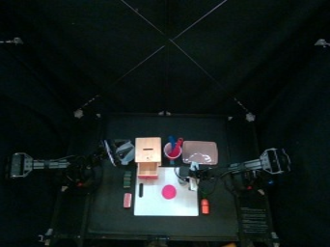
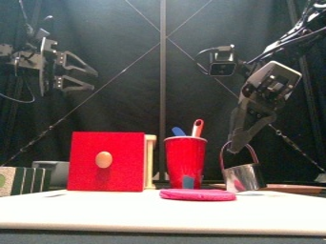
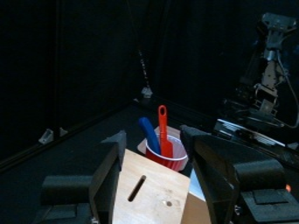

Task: Get the cutter from the drawer then cut the dough then place the extra dough in the bowl
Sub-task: Place the cutter on the board

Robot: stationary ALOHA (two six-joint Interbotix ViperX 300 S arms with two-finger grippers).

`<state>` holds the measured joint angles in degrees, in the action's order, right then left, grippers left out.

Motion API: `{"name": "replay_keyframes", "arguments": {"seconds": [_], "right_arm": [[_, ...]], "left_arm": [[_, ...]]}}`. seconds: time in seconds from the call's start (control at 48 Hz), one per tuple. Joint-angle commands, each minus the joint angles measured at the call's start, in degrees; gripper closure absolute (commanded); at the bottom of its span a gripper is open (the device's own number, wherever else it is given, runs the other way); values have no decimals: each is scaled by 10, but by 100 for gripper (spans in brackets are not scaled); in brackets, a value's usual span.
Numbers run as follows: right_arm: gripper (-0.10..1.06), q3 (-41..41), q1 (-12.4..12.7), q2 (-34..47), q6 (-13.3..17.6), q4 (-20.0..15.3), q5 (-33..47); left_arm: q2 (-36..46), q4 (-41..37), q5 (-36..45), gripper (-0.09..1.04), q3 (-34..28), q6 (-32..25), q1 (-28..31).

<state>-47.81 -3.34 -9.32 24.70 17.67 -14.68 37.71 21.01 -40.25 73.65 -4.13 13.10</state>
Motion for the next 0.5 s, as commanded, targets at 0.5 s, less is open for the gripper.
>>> {"name": "replay_keyframes", "arguments": {"seconds": [0.5], "right_arm": [[17,49,-16,-28,21,0,-55]], "left_arm": [[-11,4,1,7,-29,2,18]]}}
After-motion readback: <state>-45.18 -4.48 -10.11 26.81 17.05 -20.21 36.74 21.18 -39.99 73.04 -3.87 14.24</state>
